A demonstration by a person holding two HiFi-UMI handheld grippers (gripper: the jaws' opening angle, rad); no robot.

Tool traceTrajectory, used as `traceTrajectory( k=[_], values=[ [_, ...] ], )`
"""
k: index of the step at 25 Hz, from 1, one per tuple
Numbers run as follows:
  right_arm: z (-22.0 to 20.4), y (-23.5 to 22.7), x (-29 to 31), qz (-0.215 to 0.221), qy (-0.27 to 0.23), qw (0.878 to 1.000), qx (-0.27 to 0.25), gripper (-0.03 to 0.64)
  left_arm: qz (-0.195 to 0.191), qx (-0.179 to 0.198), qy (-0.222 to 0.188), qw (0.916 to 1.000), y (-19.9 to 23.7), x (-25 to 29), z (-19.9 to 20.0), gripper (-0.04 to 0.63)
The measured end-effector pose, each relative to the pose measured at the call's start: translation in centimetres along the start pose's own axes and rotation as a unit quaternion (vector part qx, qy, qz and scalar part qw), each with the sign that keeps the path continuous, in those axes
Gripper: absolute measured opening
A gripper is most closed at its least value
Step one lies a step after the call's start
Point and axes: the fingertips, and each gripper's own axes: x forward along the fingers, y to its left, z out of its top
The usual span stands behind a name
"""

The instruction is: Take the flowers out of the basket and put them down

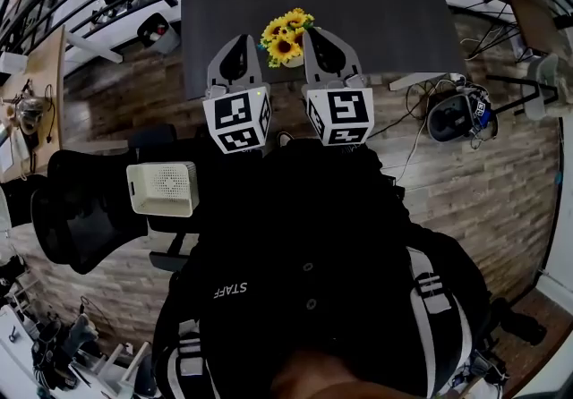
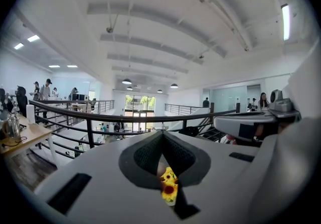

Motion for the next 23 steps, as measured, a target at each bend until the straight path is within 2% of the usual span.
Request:
traceTrajectory(
  k=[12, 23],
  values=[
    [-1.0, -0.2, 0.5, -0.007, 0.011, 1.0, 0.01, 0.012, -0.023, 0.012, 0.006, 0.9997, -0.6, 1.0, -0.5, 0.0],
    [-1.6, -0.4, 1.5, -0.007, 0.016, 1.0, 0.004, 0.013, -0.02, 0.014, 0.015, 0.9996, 0.2, 2.1, -1.3, 0.001]
  ],
)
